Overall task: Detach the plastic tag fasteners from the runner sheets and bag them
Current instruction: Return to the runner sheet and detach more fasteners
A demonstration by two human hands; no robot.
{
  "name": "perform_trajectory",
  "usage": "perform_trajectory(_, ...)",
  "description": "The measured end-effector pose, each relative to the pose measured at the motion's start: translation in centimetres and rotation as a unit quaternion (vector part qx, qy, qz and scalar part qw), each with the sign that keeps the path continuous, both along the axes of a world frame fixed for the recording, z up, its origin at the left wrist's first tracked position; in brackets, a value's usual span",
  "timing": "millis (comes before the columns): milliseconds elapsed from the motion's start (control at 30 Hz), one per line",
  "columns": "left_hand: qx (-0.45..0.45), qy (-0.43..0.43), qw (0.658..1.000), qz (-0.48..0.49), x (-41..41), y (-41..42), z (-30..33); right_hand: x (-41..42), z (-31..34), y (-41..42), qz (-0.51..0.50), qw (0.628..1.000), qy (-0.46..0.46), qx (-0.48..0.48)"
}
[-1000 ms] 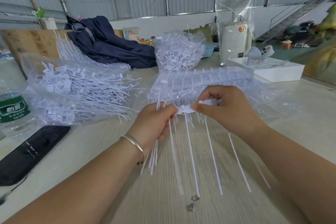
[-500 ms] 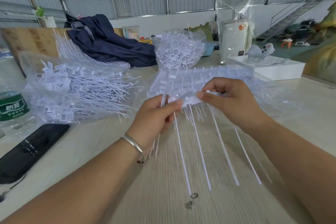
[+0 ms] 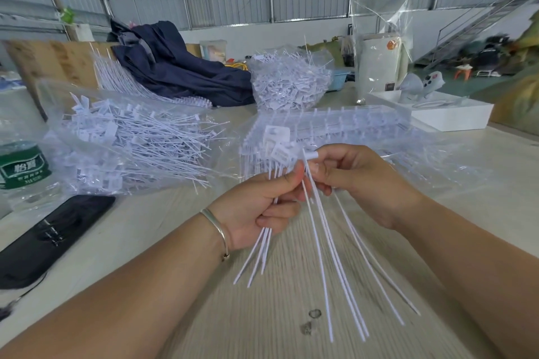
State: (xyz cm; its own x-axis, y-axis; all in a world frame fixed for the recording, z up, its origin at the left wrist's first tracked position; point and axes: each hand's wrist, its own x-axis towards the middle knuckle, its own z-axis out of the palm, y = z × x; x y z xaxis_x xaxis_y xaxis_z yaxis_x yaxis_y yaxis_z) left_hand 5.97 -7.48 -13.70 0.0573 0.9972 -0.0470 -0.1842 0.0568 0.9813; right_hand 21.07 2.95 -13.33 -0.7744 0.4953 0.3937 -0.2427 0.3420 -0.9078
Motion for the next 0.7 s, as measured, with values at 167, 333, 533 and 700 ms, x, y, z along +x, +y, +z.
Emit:
perform_trajectory(167,-0.012,-0.022,0.999,0.029,-0.6,0.1,0.4,0.0,0.2,0.1,-0.025,1.0,0.016,-0.002)
perform_trajectory(333,-0.018,-0.038,0.993,0.112,-1.0,0.2,0.9,0.4,0.3,0.7,-0.116,0.993,-0.017,0.027)
perform_trajectory(533,0.013,0.174,0.963,0.207,-1.5,0.1,0.5,0.4,0.3,1.0,-0.192,0.977,-0.056,0.081)
perform_trajectory(700,0.0,0.173,0.97,0.174,-1.3,0.1,0.4,0.6,0.6,0.9,-0.164,0.981,-0.067,0.081)
